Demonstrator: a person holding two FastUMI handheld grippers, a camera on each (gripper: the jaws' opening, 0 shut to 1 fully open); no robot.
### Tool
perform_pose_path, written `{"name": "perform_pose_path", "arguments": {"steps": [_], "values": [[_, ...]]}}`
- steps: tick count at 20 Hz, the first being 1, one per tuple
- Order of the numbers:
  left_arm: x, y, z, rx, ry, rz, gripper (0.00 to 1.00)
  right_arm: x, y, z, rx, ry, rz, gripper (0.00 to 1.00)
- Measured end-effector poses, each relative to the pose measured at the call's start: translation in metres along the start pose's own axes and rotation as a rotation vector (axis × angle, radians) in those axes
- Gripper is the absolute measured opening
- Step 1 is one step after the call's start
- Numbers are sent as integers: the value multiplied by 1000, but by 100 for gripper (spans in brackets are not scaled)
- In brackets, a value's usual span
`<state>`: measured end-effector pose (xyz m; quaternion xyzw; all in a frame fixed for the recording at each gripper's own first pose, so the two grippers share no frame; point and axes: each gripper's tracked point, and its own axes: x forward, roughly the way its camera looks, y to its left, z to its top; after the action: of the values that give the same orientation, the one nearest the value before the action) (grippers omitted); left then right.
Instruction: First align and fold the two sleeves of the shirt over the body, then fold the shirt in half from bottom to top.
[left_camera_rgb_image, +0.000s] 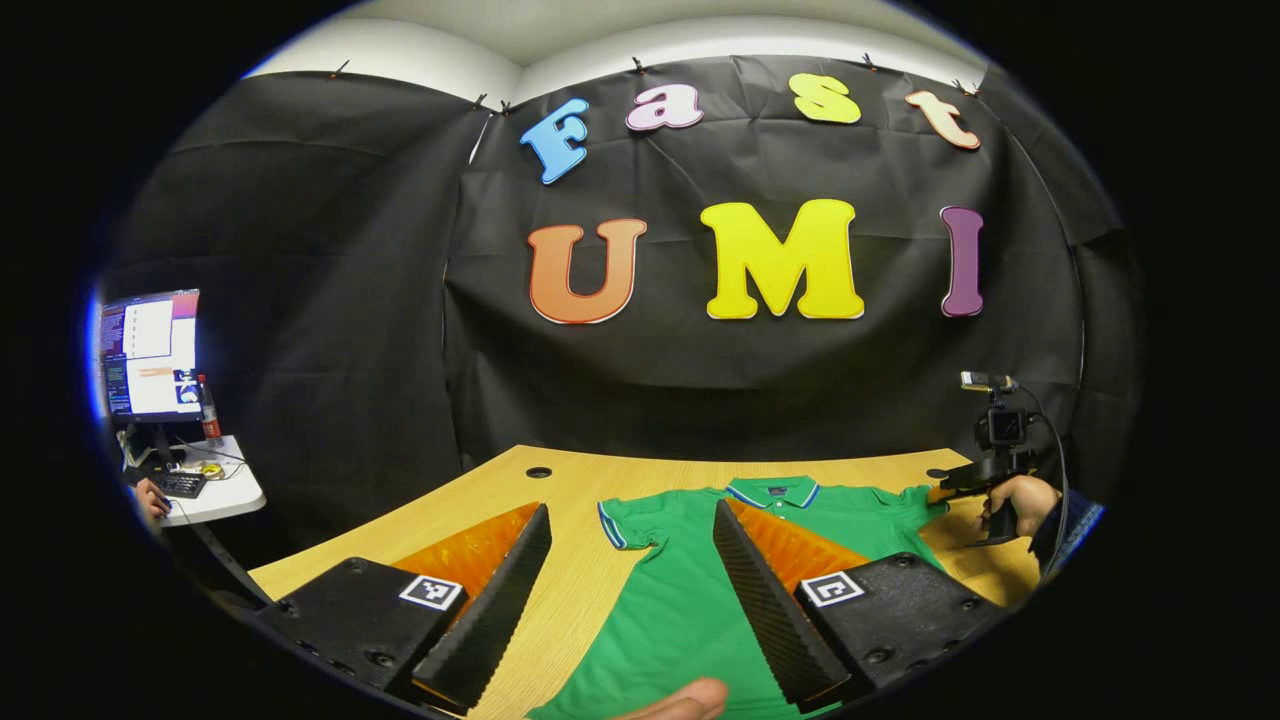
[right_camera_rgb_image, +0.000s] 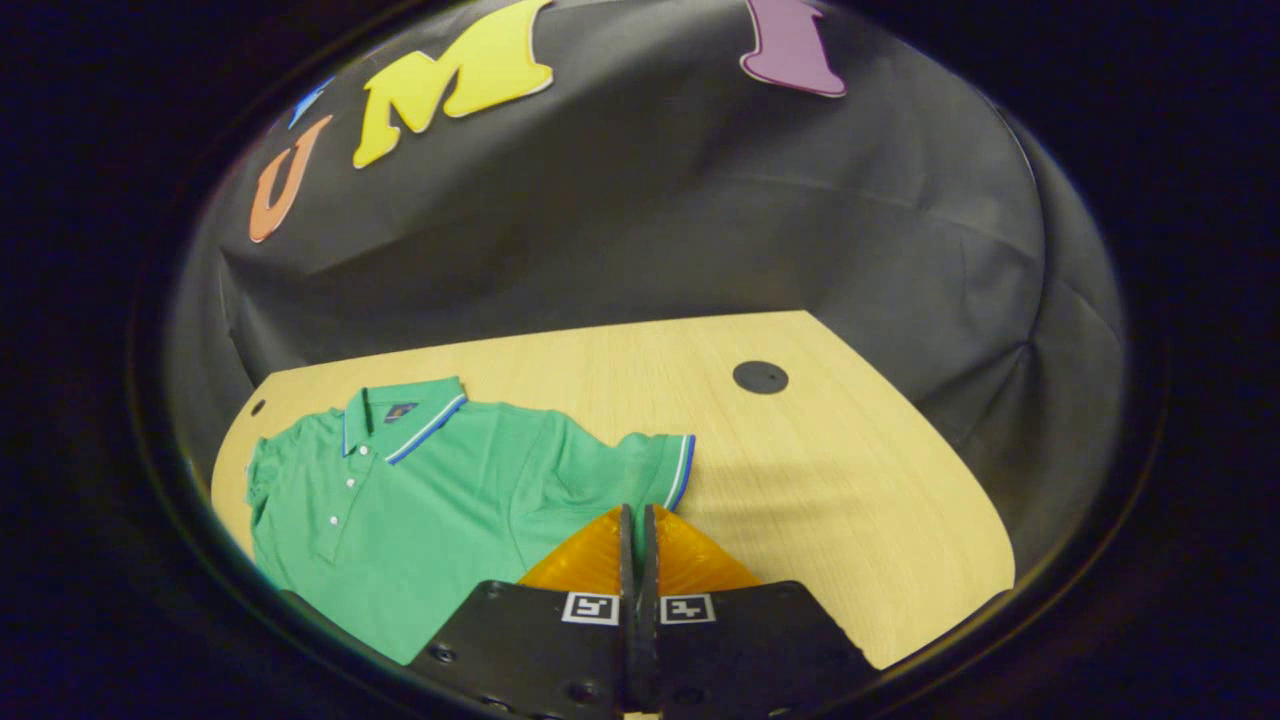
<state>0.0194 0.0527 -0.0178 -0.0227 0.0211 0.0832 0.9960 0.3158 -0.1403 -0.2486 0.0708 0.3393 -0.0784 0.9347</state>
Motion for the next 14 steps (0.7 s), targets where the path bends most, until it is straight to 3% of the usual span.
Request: {"name": "perform_pose_path", "arguments": {"steps": [5, 13, 14], "values": [[-5, -5, 5, 14, -16, -12, 100, -14, 28, 19, -90, -61, -22, 1], [-4, -12, 1, 42, -8, -31, 100, -28, 141, 11, -178, -90, 115, 0], [-3, -8, 0, 43, -4, -23, 100, -32, 156, 11, -178, -95, 151, 8]]}}
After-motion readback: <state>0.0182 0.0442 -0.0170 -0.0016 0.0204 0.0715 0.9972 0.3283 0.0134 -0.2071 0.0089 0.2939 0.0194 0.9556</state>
